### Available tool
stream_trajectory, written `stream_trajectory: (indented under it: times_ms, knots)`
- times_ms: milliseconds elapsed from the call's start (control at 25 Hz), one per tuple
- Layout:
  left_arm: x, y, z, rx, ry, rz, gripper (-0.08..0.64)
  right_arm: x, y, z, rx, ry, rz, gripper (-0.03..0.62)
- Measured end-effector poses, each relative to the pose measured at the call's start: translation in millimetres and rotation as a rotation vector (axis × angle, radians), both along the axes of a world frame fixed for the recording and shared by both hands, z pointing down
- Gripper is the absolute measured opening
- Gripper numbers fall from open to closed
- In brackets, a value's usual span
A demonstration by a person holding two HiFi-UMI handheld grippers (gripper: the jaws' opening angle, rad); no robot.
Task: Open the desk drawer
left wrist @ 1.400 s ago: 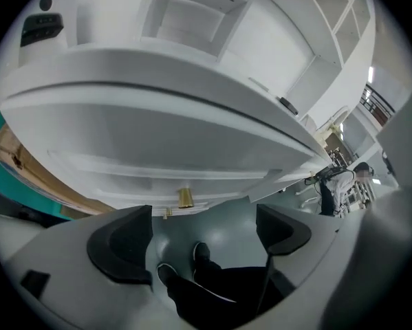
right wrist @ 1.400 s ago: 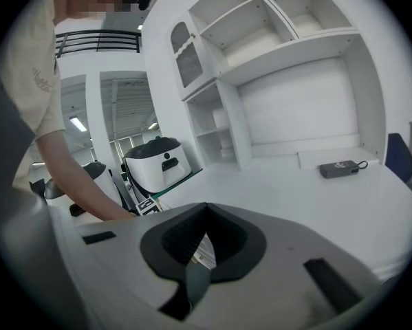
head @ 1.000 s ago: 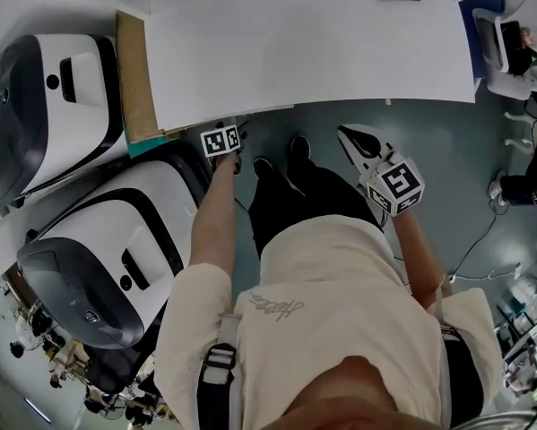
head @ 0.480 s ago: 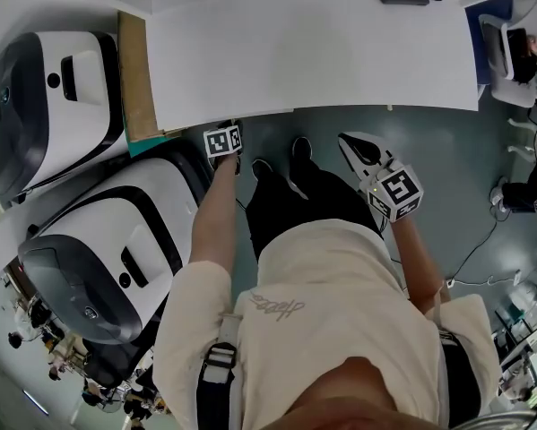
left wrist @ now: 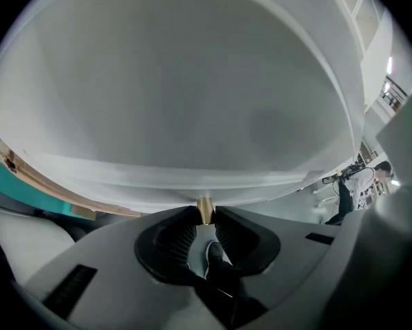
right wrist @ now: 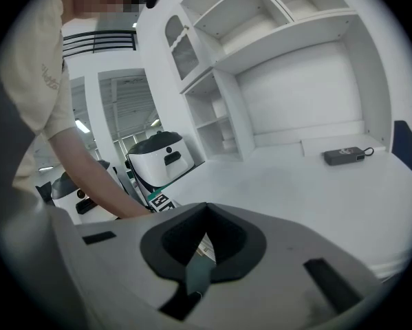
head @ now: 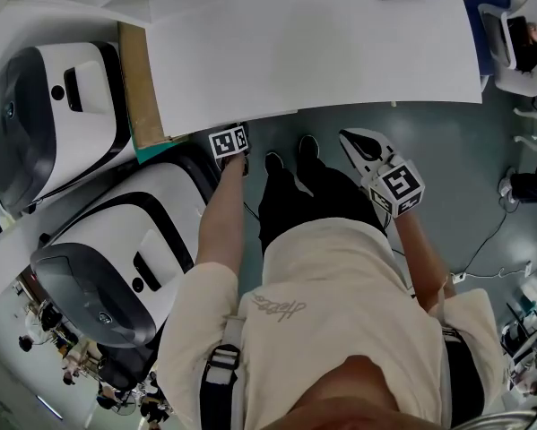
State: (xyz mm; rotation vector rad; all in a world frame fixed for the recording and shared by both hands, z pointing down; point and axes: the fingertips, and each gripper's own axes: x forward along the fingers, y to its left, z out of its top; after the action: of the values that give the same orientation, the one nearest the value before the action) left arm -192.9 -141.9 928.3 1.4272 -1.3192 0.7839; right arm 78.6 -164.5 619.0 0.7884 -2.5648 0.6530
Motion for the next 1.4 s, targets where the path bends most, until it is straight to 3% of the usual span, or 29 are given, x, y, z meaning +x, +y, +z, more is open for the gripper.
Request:
stream_trajectory:
  times_ms: [760, 1400]
  knots:
    - [2.6, 16.0, -1.4, -0.021, 0.027, 0.004, 0.09, -61.0, -8.3, 12.1, -0.027, -0.012, -0.059, -0.002]
    - [10.6, 61.1, -1.4, -0.038, 0.041, 0.03, 0.091, -64.4, 12.6, 12.7, -0.022, -0.008, -0.064, -0.002]
